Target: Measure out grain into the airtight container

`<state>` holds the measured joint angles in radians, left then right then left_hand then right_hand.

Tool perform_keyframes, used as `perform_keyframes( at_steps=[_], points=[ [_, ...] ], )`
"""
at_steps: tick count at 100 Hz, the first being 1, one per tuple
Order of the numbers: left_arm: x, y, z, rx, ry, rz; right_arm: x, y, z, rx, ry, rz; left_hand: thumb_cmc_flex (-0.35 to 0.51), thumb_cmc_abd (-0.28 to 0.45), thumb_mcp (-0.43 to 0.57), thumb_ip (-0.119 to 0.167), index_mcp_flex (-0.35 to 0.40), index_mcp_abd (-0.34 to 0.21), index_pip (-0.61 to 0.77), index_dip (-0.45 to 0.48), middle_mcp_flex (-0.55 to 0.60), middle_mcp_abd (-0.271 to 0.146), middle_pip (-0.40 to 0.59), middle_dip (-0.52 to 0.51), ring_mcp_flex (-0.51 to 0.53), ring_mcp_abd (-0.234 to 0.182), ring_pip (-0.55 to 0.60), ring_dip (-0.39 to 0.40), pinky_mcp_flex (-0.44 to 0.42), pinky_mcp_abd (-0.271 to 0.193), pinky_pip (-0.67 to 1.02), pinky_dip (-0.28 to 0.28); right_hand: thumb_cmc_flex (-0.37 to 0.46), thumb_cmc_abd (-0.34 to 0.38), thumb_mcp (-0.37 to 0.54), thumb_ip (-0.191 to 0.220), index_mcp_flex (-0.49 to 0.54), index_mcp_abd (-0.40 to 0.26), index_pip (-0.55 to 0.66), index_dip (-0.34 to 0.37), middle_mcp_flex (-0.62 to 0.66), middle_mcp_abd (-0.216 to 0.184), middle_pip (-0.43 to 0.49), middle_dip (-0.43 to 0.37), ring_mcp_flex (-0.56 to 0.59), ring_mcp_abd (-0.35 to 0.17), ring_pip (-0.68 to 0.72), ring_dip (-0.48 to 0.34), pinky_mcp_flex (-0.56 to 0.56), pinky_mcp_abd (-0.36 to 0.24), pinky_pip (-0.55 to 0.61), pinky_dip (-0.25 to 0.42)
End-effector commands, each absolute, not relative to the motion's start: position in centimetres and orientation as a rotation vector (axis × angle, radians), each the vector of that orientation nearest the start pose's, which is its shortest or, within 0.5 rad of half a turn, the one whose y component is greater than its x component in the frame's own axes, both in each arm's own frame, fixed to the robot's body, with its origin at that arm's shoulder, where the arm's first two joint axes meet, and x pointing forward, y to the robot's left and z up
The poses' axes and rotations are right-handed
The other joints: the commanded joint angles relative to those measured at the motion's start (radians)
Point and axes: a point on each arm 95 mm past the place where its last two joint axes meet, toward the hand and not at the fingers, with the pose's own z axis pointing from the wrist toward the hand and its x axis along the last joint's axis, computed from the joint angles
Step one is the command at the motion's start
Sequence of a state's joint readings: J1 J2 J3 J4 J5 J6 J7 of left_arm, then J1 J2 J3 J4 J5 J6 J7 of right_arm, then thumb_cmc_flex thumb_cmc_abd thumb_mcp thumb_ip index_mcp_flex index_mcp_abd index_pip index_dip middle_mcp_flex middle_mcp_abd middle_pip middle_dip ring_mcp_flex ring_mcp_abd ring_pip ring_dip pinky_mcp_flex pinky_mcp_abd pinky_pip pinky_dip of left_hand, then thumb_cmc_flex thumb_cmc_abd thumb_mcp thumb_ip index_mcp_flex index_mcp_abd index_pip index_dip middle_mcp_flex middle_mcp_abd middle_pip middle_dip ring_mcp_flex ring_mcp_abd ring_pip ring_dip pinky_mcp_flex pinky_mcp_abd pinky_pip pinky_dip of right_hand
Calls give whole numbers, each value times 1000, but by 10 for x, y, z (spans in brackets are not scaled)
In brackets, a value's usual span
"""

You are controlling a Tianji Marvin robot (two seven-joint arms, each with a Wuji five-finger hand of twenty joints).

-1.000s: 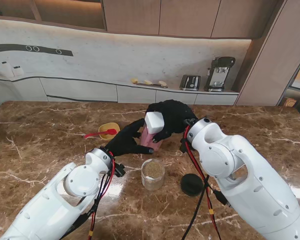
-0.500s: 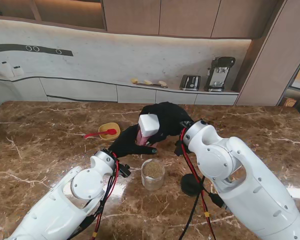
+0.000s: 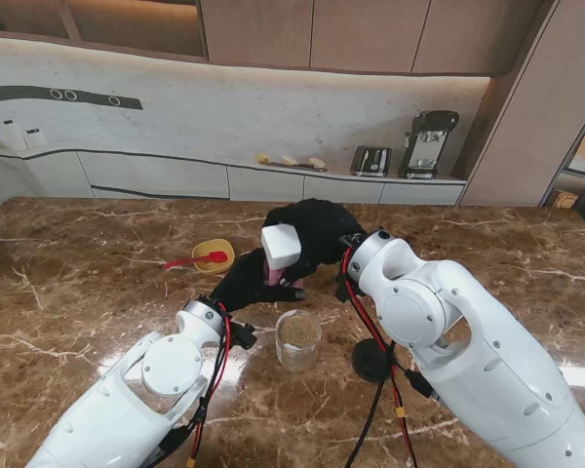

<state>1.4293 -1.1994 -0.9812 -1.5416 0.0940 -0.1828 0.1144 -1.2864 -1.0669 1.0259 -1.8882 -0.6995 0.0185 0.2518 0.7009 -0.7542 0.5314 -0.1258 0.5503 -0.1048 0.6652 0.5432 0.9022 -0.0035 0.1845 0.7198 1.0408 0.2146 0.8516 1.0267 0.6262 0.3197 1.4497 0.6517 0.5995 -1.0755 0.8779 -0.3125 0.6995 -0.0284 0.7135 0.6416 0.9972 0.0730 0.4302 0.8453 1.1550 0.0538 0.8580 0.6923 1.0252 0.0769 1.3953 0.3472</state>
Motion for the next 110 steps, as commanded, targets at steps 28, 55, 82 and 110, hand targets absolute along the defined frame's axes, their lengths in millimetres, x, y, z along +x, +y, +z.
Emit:
perform_keyframes(
  at_steps=[28, 55, 82, 110],
  points=[
    [399, -106, -312, -1939, 957, -2400, 407, 106, -177, 974, 1798, 1785, 382, 386, 91, -39, 350, -117, 255, 115, 195, -36, 182, 161, 86, 10, 70, 2, 33, 37, 99, -13, -81, 196, 203, 150, 41, -69, -217, 89, -70, -119, -1, -208, -208, -41, -183, -56, -256, -40, -116, 55],
    [393, -108, -316, -1911, 954, -2430, 403, 95, -164, 942, 1925, 1722, 412, 392, 77, -32, 375, -119, 259, 141, 179, -63, 193, 175, 63, 4, 61, 10, 12, 35, 84, -12, -167, 289, 65, 165, -151, -6, -434, -39, -326, -86, -189, -362, -486, -16, -507, -212, -523, -11, -386, 126],
    [387, -110, -319, -1929, 917, -2451, 398, 91, -143, 908, 2017, 1697, 426, 397, 76, -24, 380, -116, 255, 143, 170, -77, 194, 173, 53, 2, 45, 15, -4, 36, 64, -7, -163, 449, -300, 228, -229, 19, -485, -71, -397, -77, -227, -396, -521, -15, -560, -232, -557, -5, -488, 179],
    [384, -110, -321, -1961, 899, -2462, 400, 97, -130, 752, 2086, 1697, 429, 398, 71, -23, 380, -113, 253, 143, 169, -75, 201, 174, 57, 0, 41, 21, -3, 36, 61, 0, 136, 300, 302, 105, 61, -147, -258, 18, -152, -142, -55, -203, -341, -77, -226, 83, -403, -42, -284, 221]
  ],
)
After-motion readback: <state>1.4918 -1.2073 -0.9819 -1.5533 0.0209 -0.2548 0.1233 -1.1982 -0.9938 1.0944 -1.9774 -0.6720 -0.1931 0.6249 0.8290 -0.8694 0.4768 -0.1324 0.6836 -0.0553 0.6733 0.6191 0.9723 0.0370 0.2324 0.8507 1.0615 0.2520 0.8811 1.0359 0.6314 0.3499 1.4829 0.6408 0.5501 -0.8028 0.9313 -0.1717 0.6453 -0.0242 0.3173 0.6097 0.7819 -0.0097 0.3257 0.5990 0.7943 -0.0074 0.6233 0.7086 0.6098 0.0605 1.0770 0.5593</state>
